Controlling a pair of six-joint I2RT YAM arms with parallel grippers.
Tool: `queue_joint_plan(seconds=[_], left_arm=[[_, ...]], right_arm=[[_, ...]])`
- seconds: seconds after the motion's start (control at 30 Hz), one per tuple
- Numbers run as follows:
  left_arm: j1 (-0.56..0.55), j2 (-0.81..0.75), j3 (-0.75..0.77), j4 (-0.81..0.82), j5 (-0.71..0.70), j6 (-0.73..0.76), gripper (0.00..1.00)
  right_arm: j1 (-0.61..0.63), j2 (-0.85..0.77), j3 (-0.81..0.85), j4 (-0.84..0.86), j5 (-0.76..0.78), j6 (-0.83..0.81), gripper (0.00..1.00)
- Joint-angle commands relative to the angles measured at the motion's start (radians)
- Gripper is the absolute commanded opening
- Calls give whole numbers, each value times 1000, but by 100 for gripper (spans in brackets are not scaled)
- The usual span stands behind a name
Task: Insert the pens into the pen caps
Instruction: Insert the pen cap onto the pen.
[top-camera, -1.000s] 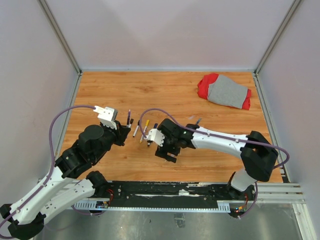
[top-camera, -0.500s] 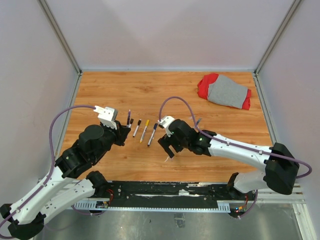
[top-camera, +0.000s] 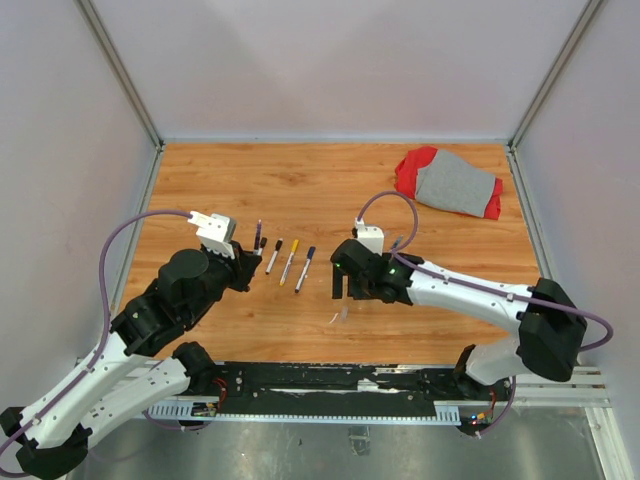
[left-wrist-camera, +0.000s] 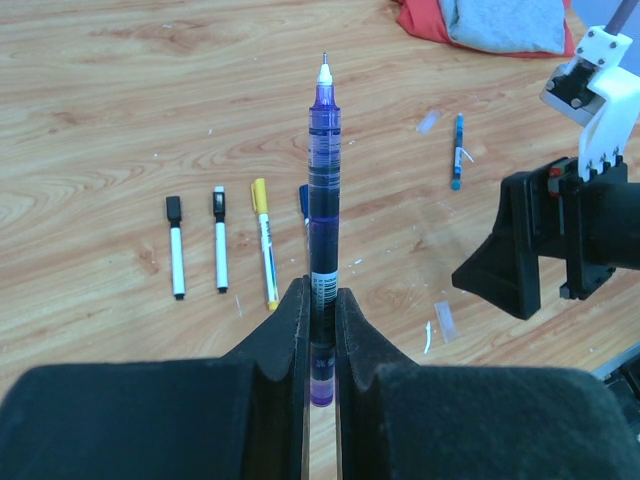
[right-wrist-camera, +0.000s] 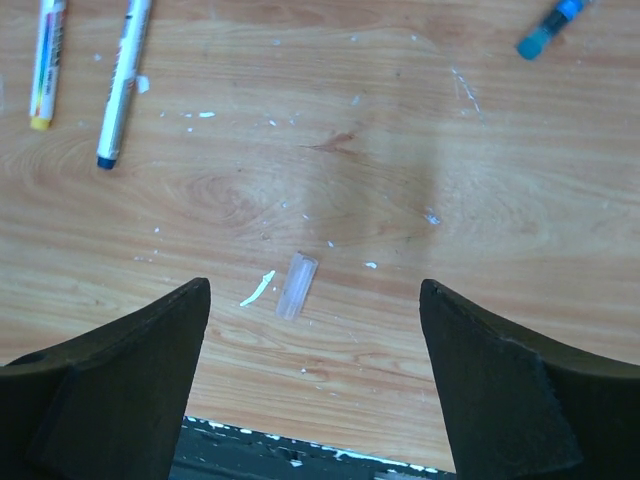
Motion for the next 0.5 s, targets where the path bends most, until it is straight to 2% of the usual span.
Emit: queue_joint_plan(seconds=[0.0,0.17,0.47], left_arm=[[4,-5,-6,17,-2,7,0],[4,-8,-7,17,-3,7,1],[4,-11,-7,17,-5,7,1]], right_arm=[[-1,69,96,-214,73,241,84],[8,155,154,-311,53,319,78],[26,265,154,-249,-35,361,71]])
